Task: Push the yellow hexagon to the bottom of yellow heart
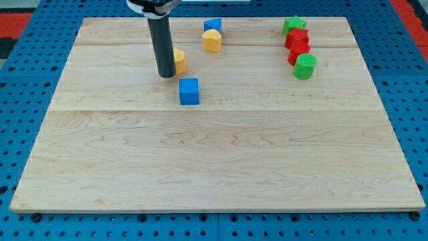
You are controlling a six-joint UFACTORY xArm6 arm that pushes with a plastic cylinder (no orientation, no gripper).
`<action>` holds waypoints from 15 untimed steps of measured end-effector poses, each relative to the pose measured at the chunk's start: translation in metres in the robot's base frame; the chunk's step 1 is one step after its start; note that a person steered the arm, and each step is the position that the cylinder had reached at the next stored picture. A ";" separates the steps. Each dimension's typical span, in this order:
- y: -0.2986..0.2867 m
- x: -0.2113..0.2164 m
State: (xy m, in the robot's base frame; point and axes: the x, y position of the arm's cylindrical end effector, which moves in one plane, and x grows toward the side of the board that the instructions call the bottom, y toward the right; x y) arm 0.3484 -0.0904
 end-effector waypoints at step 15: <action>0.043 -0.050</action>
State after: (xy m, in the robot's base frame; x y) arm 0.2986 -0.0475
